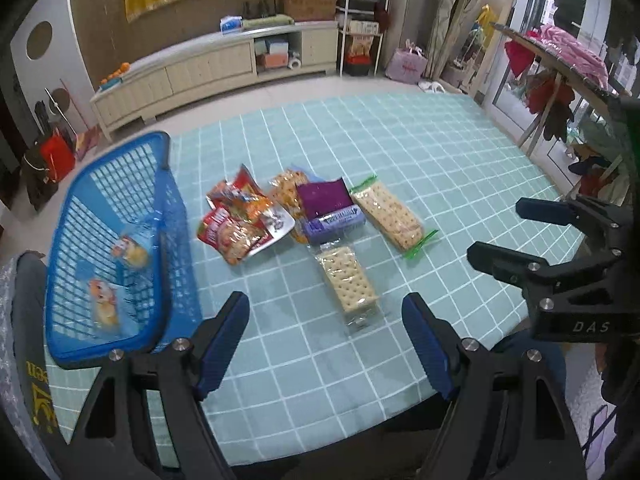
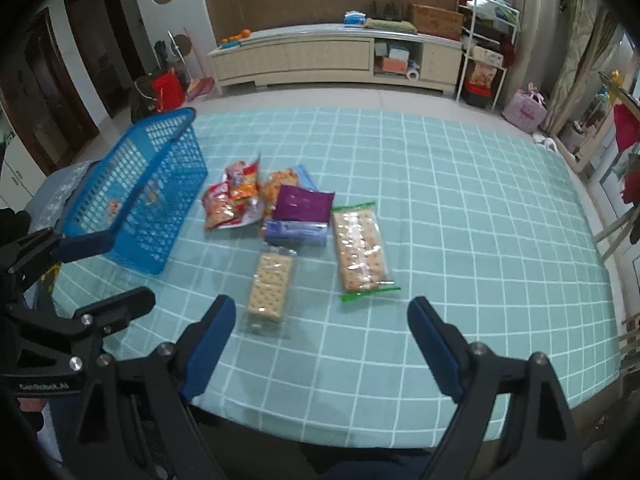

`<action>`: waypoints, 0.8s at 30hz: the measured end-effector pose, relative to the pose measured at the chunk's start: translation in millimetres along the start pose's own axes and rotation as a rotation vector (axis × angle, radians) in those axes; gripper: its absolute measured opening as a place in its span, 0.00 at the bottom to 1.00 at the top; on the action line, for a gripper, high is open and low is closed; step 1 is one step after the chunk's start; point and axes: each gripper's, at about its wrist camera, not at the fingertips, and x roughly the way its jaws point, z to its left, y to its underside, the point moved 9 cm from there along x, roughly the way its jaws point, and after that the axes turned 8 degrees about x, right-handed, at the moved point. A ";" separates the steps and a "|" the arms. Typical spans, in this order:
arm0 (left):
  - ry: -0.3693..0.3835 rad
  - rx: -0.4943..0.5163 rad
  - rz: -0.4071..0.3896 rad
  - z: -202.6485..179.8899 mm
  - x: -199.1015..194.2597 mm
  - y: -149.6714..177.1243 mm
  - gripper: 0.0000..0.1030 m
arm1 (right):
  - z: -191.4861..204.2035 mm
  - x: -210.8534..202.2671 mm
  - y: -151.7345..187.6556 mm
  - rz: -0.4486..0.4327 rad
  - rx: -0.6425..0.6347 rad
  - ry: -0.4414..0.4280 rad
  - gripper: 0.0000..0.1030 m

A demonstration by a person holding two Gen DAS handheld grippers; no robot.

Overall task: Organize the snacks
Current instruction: 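Withdraw both tools from the basket back toward the snack pile, then grasp the large cracker pack with the right tool while the left tool grasps the small cracker pack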

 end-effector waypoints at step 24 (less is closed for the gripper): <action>0.074 -0.077 0.183 -15.3 127.4 -5.3 0.75 | -49.7 81.4 13.1 0.144 -0.013 0.018 0.88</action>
